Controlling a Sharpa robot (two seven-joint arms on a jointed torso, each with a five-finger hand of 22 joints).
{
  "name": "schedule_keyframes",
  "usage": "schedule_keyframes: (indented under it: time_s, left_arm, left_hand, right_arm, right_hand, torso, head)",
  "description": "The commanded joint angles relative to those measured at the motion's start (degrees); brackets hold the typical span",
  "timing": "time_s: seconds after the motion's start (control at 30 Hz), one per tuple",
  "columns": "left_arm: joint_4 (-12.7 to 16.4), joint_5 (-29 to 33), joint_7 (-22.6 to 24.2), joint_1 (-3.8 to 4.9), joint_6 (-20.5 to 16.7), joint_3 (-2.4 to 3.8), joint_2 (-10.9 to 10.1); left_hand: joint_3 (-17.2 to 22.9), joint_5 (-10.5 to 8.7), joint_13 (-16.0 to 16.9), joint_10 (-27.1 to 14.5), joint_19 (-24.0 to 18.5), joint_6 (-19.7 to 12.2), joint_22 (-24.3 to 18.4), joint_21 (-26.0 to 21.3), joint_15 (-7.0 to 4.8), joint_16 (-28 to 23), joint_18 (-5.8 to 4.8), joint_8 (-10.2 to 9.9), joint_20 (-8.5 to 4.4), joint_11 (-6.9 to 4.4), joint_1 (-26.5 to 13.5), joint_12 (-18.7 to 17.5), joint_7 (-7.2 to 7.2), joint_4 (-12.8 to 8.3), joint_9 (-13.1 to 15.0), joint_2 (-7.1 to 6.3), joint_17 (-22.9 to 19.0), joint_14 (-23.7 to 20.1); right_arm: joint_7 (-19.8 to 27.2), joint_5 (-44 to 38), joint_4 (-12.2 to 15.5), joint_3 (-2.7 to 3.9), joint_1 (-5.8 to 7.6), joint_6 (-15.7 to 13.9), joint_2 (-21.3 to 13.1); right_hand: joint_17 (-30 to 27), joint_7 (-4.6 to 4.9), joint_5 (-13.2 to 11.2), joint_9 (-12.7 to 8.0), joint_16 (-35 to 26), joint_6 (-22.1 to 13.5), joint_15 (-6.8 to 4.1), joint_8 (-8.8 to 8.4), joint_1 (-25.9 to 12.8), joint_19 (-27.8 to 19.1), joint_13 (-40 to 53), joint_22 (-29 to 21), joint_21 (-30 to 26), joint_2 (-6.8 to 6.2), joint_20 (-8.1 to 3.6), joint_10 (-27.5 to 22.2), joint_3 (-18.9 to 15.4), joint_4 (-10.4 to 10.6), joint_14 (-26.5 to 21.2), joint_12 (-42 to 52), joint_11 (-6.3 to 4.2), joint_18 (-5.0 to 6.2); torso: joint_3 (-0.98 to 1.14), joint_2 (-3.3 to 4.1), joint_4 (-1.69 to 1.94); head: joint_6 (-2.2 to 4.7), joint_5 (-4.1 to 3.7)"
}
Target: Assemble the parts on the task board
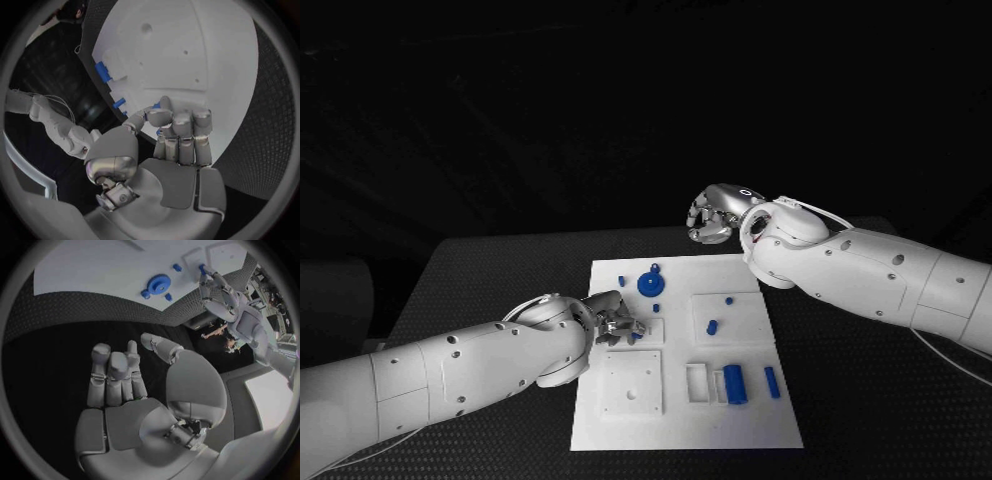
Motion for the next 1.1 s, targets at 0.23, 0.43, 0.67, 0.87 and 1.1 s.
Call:
schedule_keyframes:
  time_s: [0.23, 0.43, 0.67, 0.87, 1.1]
  left_arm:
    - [0.0, -2.1, -1.2, -0.14, 0.1, -0.14, 0.1]
    - [0.1, -2.4, -1.2, -0.14, -0.9, -0.13, 0.0]
    - [-0.2, -2.9, -1.7, -0.14, -0.8, -0.13, -0.1]
    - [-0.3, -3.0, -1.7, -0.15, -1.2, -0.13, -0.1]
    - [-0.3, -3.0, -1.7, -0.15, -1.2, -0.1, -0.1]
  left_hand:
    - [0.7, 0.39, -0.1, -3.0, -0.3, 4.6, 1.0, 0.4, -2.73, 0.4, 0.78, 0.4, -6.39, -2.79, 1.2, 0.3, -4.12, -0.9, 0.0, 1.7, -0.1, 0.1]
    - [0.7, 0.56, 0.0, -3.0, -0.1, 4.7, 1.0, 0.6, -2.79, 0.6, 0.8, 0.5, -6.41, -2.89, 1.2, 0.4, -4.21, -0.9, 0.1, 1.83, -0.1, 0.2]
    - [0.7, 0.7, 0.0, -2.9, 0.0, 4.8, 1.0, 0.7, -2.88, 0.8, 0.85, 0.6, -6.46, -3.0, 1.2, 0.6, -4.31, -1.0, 0.1, 1.91, -0.2, 0.4]
    - [0.7, 0.71, 0.0, -2.9, 0.1, 4.8, 1.0, 0.8, -2.92, 0.8, 0.87, 0.6, -6.47, -3.03, 1.2, 0.7, -4.34, -1.1, 0.2, 1.99, -0.2, 0.4]
    - [0.6, 0.57, 0.0, -2.9, 0.1, 4.7, 1.0, 0.8, -2.96, 0.9, 0.88, 0.7, -6.48, -3.05, 1.1, 0.7, -4.35, -1.0, 0.2, 2.07, -0.2, 0.4]
  right_arm:
    - [0.2, -0.5, 0.0, 0.03, -0.01, 0.6, 0.1]
    - [0.3, -0.5, 0.0, 0.03, -0.01, 0.6, 0.1]
    - [0.2, -0.5, 0.0, 0.03, -0.02, 0.6, 0.0]
    - [0.3, -0.5, 0.0, 0.03, -0.02, 0.6, 0.0]
    - [0.2, -0.5, 0.0, 0.03, -0.02, 0.6, 0.0]
  right_hand:
    - [0.0, 0.66, 0.4, 0.1, -0.3, 0.2, 0.05, -0.36, -0.2, 0.4, -0.1, 0.7, -0.4, 0.19, -0.01, -0.2, 0.2, 0.0, -0.3, 0.3, 0.02, 1.18]
    - [0.0, 0.66, 0.5, 0.1, -0.3, 0.2, 0.04, -0.36, -0.2, 0.4, -0.1, 0.7, -0.4, 0.19, -0.01, -0.2, 0.2, 0.0, -0.3, 0.3, 0.02, 1.18]
    - [0.0, 0.66, 0.7, 0.1, -0.3, 0.2, 0.04, -0.37, -0.3, 0.4, -0.1, 0.7, -0.4, 0.2, 0.0, -0.2, 0.2, 0.0, -0.3, 0.3, 0.02, 1.18]
    - [0.0, 0.66, 0.9, 0.1, -0.3, 0.2, 0.04, -0.37, -0.4, 0.4, -0.1, 0.7, -0.4, 0.22, 0.0, -0.2, 0.1, 0.0, -0.3, 0.3, 0.02, 1.18]
    - [0.1, 0.66, 1.0, 0.1, -0.3, 0.2, 0.04, -0.38, -0.4, 0.4, -0.1, 0.7, -0.4, 0.22, 0.0, -0.2, 0.1, 0.0, -0.3, 0.3, 0.01, 1.18]
  torso:
    - [0.0, 0.01, -0.01]
    - [0.01, 0.01, -0.03]
    - [-0.02, -0.01, 0.02]
    - [-0.03, 0.01, 0.02]
    - [-0.06, 0.04, -0.01]
  head:
    - [-0.1, 0.09]
    - [0.01, 0.08]
    - [-0.03, 0.04]
    - [-0.02, 0.05]
    - [-0.03, 0.04]
